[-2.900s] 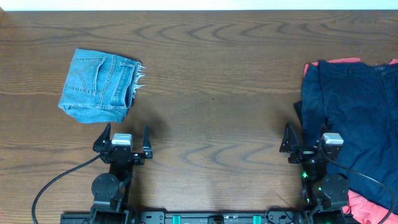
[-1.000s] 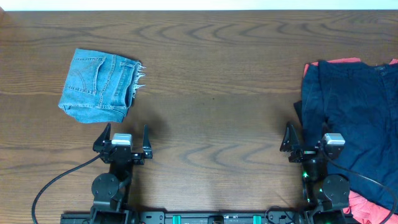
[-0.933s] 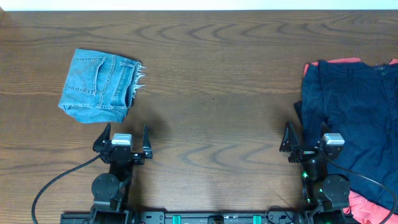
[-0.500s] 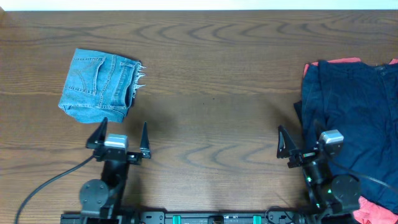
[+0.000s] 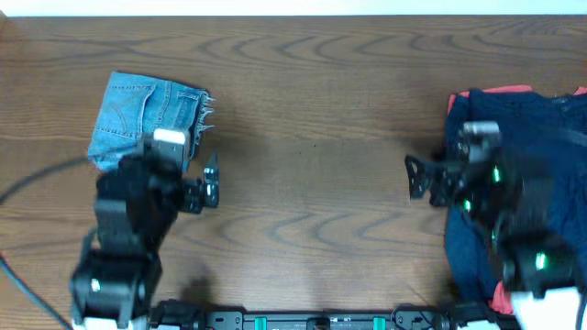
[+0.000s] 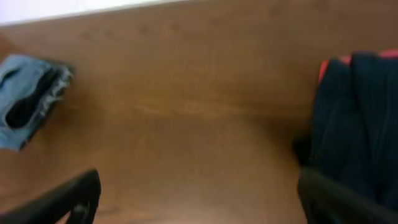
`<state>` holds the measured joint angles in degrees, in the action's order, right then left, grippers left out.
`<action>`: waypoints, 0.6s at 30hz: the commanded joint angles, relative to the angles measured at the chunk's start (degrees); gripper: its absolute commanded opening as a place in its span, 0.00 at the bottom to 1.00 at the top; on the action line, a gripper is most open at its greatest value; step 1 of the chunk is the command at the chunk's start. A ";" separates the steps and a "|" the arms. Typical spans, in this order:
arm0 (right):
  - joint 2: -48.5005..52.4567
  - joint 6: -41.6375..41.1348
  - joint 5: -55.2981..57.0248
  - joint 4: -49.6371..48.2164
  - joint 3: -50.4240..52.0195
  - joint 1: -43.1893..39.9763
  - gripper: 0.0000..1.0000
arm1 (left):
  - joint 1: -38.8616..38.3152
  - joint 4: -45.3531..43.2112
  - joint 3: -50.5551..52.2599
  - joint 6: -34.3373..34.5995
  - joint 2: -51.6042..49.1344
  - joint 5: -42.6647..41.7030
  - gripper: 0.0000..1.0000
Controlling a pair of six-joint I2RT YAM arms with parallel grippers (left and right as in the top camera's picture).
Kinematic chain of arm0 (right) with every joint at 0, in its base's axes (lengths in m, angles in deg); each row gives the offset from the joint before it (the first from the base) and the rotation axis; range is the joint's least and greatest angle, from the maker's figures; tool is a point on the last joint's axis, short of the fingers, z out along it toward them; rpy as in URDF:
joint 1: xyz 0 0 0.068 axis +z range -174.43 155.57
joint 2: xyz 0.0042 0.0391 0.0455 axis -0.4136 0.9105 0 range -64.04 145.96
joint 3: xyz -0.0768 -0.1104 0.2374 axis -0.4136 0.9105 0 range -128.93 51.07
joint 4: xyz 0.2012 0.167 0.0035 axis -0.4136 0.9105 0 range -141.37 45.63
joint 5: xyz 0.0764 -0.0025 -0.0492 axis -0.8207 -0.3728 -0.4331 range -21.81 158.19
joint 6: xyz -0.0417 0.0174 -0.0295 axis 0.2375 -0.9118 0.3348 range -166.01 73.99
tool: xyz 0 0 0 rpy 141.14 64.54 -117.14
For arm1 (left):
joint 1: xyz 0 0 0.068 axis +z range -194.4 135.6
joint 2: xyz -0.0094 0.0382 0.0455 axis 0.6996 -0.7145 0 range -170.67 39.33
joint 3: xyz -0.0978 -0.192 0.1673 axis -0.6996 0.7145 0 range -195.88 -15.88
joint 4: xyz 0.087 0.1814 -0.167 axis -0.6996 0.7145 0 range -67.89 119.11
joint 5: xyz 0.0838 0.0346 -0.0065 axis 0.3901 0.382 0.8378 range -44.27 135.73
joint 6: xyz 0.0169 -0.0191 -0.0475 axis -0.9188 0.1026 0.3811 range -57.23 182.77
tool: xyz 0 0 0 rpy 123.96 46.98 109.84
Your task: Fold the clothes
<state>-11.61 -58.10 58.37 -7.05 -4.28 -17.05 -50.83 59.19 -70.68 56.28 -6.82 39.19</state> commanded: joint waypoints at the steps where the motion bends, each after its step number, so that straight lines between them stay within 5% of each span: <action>1: 12.44 0.46 -0.98 7.19 -12.13 -0.68 0.99 | 0.13 6.49 -10.38 1.62 -8.15 -3.41 0.98; 8: 29.11 3.61 -0.72 13.53 -25.99 -1.09 0.99 | 0.09 18.18 -21.29 2.08 -18.91 -4.57 0.98; 11: 35.15 0.20 5.57 10.23 -28.96 -3.28 0.99 | 0.09 18.10 -21.29 2.03 -19.06 -8.83 0.98; 18: 49.48 -7.87 8.31 -4.22 -32.28 -12.07 0.82 | 0.09 17.73 -21.29 2.05 -19.02 -10.82 0.98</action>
<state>33.04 -61.47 63.97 -8.71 -35.28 -25.69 -50.83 77.05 -90.60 58.03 -26.14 30.38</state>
